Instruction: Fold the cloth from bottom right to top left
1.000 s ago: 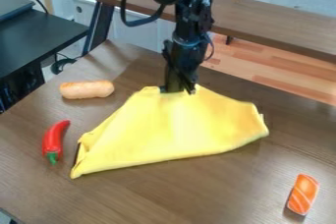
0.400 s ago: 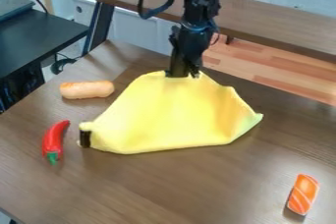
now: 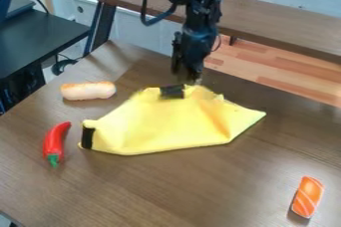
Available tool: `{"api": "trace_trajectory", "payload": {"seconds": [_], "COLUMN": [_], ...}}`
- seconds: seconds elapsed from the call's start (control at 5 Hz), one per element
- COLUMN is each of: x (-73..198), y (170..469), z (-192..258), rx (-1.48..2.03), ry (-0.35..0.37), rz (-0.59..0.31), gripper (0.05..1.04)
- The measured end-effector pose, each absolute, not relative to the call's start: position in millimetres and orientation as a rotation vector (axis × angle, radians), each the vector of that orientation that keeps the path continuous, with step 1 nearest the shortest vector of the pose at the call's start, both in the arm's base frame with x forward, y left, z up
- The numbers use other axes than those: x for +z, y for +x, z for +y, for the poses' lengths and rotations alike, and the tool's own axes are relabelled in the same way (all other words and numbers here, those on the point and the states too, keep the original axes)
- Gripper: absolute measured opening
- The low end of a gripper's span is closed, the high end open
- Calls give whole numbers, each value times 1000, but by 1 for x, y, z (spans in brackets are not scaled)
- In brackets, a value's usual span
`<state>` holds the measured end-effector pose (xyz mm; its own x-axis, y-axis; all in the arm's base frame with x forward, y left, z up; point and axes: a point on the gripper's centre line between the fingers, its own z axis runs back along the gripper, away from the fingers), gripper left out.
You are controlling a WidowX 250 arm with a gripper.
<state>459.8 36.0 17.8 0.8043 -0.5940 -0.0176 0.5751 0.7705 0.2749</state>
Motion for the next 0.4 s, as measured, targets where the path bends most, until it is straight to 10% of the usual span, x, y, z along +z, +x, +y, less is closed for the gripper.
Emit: {"api": "trace_trajectory", "payload": {"seconds": [0.4], "x": [60], "y": [445], "z": [49], "rx": [-590], "ry": [274], "rz": [-186], "gripper": [991]}}
